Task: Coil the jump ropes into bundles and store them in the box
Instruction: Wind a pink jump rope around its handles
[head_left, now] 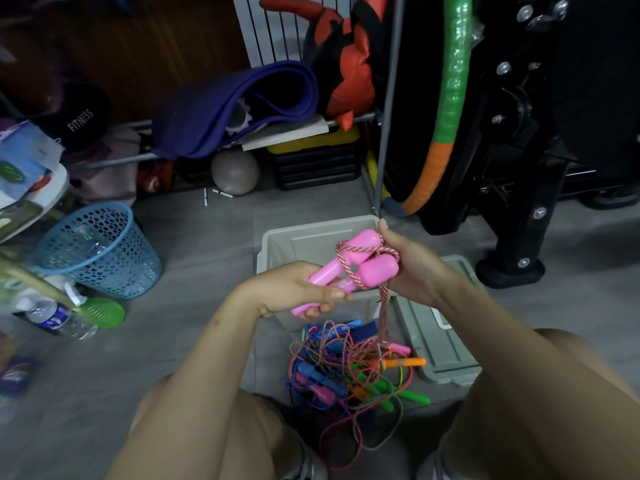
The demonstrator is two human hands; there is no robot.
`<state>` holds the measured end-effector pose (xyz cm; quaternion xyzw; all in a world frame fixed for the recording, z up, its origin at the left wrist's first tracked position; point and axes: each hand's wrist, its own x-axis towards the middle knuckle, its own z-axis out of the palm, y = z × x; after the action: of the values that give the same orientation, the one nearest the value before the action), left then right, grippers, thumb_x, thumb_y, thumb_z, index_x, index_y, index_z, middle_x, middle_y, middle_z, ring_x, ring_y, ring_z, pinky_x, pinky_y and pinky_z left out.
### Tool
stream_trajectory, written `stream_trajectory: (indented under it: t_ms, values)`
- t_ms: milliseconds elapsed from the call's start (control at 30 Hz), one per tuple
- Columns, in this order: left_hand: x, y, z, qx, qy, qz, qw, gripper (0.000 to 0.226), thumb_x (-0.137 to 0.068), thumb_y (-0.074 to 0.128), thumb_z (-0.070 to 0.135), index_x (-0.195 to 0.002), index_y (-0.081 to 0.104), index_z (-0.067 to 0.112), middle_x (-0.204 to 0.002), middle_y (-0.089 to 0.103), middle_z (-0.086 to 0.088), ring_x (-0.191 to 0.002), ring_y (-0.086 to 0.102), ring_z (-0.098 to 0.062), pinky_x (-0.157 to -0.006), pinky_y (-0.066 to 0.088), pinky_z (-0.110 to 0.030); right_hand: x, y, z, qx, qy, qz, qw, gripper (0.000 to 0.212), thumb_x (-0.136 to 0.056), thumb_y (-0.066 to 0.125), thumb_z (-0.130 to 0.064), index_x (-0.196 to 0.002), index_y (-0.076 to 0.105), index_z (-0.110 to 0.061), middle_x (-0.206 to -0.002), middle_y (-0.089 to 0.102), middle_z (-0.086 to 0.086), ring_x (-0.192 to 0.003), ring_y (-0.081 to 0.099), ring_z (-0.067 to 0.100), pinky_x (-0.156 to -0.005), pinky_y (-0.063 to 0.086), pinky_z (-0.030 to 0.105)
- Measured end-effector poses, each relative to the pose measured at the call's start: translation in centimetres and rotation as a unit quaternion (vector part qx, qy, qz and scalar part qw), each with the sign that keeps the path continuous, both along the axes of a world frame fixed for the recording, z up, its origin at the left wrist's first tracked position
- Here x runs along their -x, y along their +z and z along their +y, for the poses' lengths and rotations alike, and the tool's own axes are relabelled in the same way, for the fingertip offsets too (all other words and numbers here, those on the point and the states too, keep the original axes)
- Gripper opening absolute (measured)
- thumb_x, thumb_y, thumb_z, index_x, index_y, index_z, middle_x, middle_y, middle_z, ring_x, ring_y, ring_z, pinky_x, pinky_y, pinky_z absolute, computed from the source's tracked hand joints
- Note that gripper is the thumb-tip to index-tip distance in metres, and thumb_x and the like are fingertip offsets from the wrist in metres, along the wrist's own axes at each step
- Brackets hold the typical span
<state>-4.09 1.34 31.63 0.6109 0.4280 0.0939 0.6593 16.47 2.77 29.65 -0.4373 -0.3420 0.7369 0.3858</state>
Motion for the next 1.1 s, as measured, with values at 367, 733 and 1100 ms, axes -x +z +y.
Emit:
stream_trajectory:
  t_ms: [367,733,1100]
  values:
    - [-1.5,0.2,-0.6,-0.092,0.075,-0.011,0.993,0.075,-0.095,0.055,0.012,-0.144,0.011,0.047,-0.072,0.063,-0.005,-0.048,0.046,-0.012,-0.046,0.038,-0.022,0.2,0.1,-0.2,-0.125,0.006,-0.115,0.985,0.062,-0.059,0.074,-0.057,-0.096,0.070,-0.007,-0.093,0.060,0.017,-0.088,0.050,0.027,-0.081,0.037,0.041]
    - [-2.8,-0.4,-0.5,-0.165,0.167,-0.060,0.970,0.064,-0.091,0.061,0.012,-0.134,0.037,0.053,-0.072,0.063,-0.005,-0.047,0.046,-0.015,-0.043,0.036,-0.019,0.1,0.3,-0.2,-0.132,-0.042,-0.122,0.983,0.061,-0.065,0.071,-0.063,-0.084,0.067,-0.005,-0.069,0.050,0.009,-0.061,0.040,0.019,-0.056,0.035,0.025]
    - [-1.6,-0.1,0.5,-0.186,0.259,-0.008,0.948,0.044,-0.091,0.061,0.009,-0.114,0.052,0.046,-0.069,0.056,-0.005,-0.038,0.042,-0.002,-0.036,0.030,-0.017,0.3,0.0,-1.7,-0.374,0.032,-0.483,0.791,0.023,-0.088,0.063,-0.032,-0.084,0.065,-0.009,-0.060,0.047,-0.011,-0.062,0.047,0.012,-0.060,0.030,0.027]
